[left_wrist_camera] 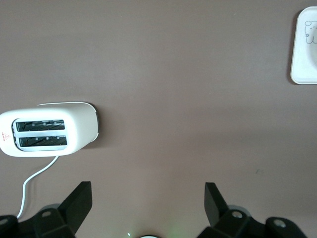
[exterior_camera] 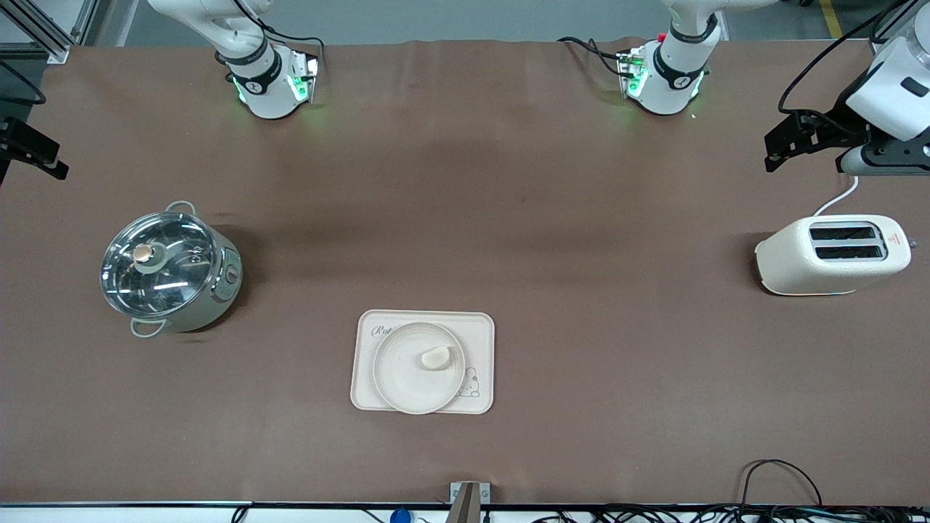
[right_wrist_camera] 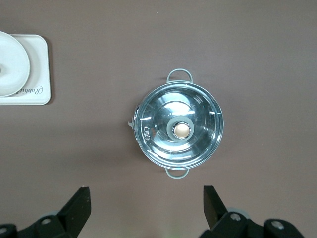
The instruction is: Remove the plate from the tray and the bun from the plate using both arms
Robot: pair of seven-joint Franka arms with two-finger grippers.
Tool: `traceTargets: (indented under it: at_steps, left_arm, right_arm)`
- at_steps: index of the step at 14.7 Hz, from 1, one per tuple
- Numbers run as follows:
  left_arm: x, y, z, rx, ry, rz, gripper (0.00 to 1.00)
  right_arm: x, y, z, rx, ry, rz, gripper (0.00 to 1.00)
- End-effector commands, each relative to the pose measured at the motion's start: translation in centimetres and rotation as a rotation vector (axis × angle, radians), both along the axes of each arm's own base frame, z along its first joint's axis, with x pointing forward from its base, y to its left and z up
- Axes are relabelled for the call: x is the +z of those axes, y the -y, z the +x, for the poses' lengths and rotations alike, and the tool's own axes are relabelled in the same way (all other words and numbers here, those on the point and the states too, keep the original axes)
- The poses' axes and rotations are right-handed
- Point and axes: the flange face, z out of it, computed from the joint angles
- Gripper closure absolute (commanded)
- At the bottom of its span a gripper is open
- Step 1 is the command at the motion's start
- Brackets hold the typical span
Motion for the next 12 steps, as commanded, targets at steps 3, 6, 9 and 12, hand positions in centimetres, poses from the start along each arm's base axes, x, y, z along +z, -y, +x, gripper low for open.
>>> traceTargets:
  at_steps: [3, 6, 9, 12]
  left_arm:
    - [1.0, -0.2, 0.4, -0.007, 0.022, -0.001, 0.0]
    - [1.1, -0.7, 0.4, 0.002, 0.025, -0.001, 0.0]
    - [1.0, -0.9, 0.6, 0.005, 0.022, 0.002, 0.0]
    - [0.5, -1.0, 1.0, 0.005, 0.016, -0.001, 0.0]
  right_arm:
    - [0.4, -0.6, -0.4, 0.017, 0.007, -0.002, 0.0]
    - [0.5, -0.9, -0.3, 0.022, 0.018, -0.003, 0.0]
    - [0.5, -1.2, -0.4, 0.027, 0.007, -0.002, 0.0]
    - [-0.1, -1.6, -0.4, 0.026, -0.007, 0.0, 0.0]
